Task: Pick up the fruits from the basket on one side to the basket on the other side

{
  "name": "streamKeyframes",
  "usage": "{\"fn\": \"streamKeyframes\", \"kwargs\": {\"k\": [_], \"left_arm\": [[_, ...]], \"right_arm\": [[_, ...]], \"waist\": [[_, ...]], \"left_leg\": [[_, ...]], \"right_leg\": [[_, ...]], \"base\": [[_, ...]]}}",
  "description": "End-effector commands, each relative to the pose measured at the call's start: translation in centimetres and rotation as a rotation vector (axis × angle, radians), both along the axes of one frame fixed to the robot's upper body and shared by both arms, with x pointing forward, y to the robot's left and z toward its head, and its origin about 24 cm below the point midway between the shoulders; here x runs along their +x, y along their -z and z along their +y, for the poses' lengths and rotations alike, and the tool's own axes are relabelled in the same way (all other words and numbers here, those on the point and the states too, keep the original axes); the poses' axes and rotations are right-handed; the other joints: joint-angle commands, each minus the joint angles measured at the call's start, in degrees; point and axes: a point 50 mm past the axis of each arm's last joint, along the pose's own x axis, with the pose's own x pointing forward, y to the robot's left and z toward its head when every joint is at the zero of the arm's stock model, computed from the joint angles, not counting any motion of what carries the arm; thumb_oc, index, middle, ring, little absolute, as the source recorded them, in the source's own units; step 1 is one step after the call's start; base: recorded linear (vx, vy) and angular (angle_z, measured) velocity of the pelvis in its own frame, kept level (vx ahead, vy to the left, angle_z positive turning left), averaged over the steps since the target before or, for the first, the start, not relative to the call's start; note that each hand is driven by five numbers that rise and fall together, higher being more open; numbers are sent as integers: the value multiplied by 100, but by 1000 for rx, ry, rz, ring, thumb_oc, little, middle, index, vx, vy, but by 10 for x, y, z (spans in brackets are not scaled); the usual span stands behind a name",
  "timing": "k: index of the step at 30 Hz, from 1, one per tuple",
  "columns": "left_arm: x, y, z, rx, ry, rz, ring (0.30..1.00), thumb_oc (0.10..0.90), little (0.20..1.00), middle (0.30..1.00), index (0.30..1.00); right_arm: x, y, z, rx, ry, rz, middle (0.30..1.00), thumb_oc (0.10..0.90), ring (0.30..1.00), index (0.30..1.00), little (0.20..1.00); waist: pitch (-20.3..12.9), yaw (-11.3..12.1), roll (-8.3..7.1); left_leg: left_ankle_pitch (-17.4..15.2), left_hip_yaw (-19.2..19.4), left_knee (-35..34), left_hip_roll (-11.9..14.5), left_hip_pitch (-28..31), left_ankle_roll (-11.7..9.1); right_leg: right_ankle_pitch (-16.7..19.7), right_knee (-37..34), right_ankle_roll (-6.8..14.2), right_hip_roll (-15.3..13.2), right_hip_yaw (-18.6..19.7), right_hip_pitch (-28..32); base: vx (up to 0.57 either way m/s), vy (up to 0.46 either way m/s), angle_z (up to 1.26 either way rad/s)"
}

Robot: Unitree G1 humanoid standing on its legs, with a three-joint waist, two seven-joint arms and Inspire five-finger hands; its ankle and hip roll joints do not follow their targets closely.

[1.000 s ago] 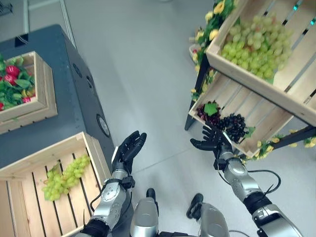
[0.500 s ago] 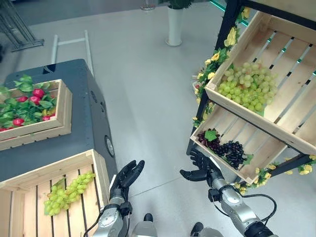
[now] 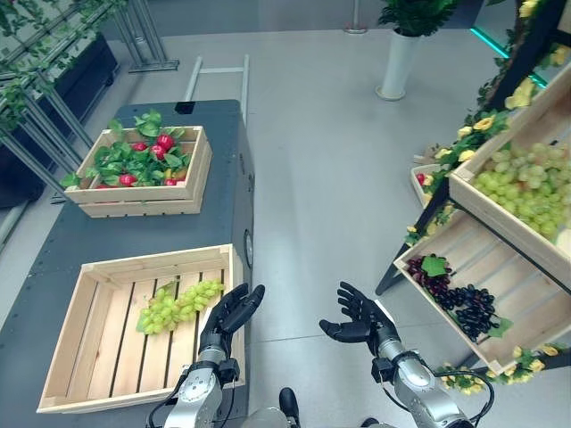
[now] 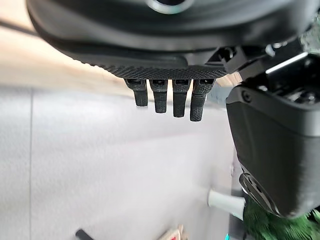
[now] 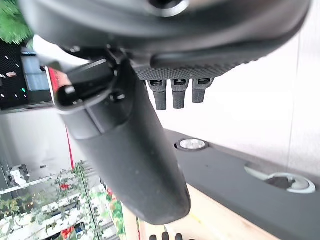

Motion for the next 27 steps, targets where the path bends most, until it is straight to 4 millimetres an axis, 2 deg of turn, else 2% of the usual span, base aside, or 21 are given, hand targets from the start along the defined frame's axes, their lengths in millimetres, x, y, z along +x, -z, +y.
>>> {"fn": "streamKeyframes", "kwargs": {"k": [1, 3, 4, 6, 7, 9, 10, 11, 12, 13, 14, 15, 17, 20, 23, 27], "left_arm": [[31, -38, -5, 43, 92, -220, 900, 800, 900, 900, 900], [36, -41, -6, 57, 140, -230, 900, 800, 900, 900, 900], [37, -41, -7, 65, 161, -225, 900, 800, 900, 900, 900], [38, -41, -10, 88, 199, -219, 900, 800, 900, 900, 900], [41, -43, -11, 90, 215, -226, 900, 800, 900, 900, 900], [49, -50, -14, 103, 255, -255, 900, 800, 900, 900, 900], [55, -55, -20, 104, 295, -283, 900, 800, 900, 900, 900], [61, -60, -28, 100, 345, -309, 900, 800, 900, 900, 900], [63, -62, -34, 97, 391, -328, 900, 800, 900, 900, 900], [64, -63, -38, 96, 435, -339, 900, 800, 900, 900, 900], [63, -61, -39, 109, 428, -327, 900, 800, 900, 900, 900], [61, -61, -42, 122, 434, -332, 900, 800, 900, 900, 900], [59, -61, -42, 115, 464, -339, 900, 800, 900, 900, 900], [57, -65, -47, 194, 545, -381, 900, 800, 900, 900, 900], [58, -69, -44, 183, 502, -403, 900, 800, 900, 900, 900], [51, -66, -35, 77, 415, -395, 900, 800, 900, 900, 900]], "right_arm": [[28, -39, 15, 73, -85, -238, 900, 800, 900, 900, 900], [28, -43, 10, 66, -60, -256, 900, 800, 900, 900, 900], [28, -43, 8, 66, -48, -253, 900, 800, 900, 900, 900], [26, -42, 3, 73, -21, -238, 900, 800, 900, 900, 900], [25, -42, 2, 85, -29, -236, 900, 800, 900, 900, 900], [23, -41, 0, 90, -38, -238, 900, 800, 900, 900, 900], [26, -42, -4, 93, -5, -247, 900, 800, 900, 900, 900], [30, -44, -9, 95, 33, -256, 900, 800, 900, 900, 900], [33, -44, -13, 97, 69, -260, 900, 800, 900, 900, 900], [34, -41, -18, 89, 102, -248, 900, 800, 900, 900, 900], [38, -37, -19, 71, 96, -224, 900, 800, 900, 900, 900], [43, -40, -16, 104, 76, -216, 900, 800, 900, 900, 900], [42, -41, -17, 123, 72, -220, 900, 800, 900, 900, 900], [41, -41, -25, 134, 30, -222, 900, 800, 900, 900, 900], [44, -43, -29, 124, 8, -223, 900, 800, 900, 900, 900], [42, -43, -24, 144, -3, -224, 900, 800, 900, 900, 900]], "waist": [[-109, 134, 128], [-34, 47, 161], [12, -16, 162], [102, -184, 128], [147, -287, 121], [189, -499, 123], [171, -598, 97], [173, -673, 79], [188, -734, 75], [153, -755, 38], [116, -729, -4], [71, -648, -59], [44, -650, -93], [-109, -603, -167], [-165, -455, -167], [-192, -358, -159]], "left_leg": [[-701, -169, 49, -41, 312, -253], [-800, -404, 96, -213, 308, -57], [-830, -546, 110, -254, 308, -14], [-856, -897, 104, -310, 365, 18], [-857, -1073, 100, -296, 414, -3], [-932, -1396, 217, -182, 418, -85], [-985, -1609, 352, -171, 282, -79], [-1066, -1883, 432, -180, 210, -65], [-1126, -2123, 510, -190, 171, -56], [-1197, -2342, 620, -215, 114, -34], [-1187, -2381, 708, -185, 108, -74], [-1155, -2269, 761, -84, 144, -174], [-1139, -2281, 752, -44, 181, -201], [-1112, -2262, 728, 64, 240, -314], [-1034, -2250, 705, 105, 198, -433], [-1030, -2236, 673, 154, 271, -499]], "right_leg": [[280, 1020, -236, -216, -12, 64], [354, 2831, -209, -565, 468, -576], [332, 3261, -233, -528, 719, -865], [366, 3376, -246, -246, 1268, -1431], [336, 3051, -284, -65, 1506, -1586], [431, 1660, -306, 366, 2238, -1613], [633, 806, -320, 551, 2881, -1732], [666, 292, -316, 655, 3348, -1716], [620, 208, -326, 736, 3653, -1716], [418, 299, -320, 842, 3842, -1624], [310, 312, -317, 846, 3696, -1444], [262, 216, -323, 792, 3376, -1200], [258, 84, -379, 813, 3382, -1059], [283, -400, -482, 846, 3278, -629], [265, -655, -522, 786, 2880, -335], [124, -650, -586, 777, 2618, -158]], "base": [[161, 253, 13], [171, 234, 47], [101, 60, 74], [97, -97, 59], [161, -250, 50], [150, -348, 92], [60, -385, 161], [31, -376, 147], [99, -335, 173], [167, -323, 179], [262, -404, 223], [199, -286, 172], [196, -236, 136], [243, -226, 89], [158, -150, 3], [144, -114, -2]]}}
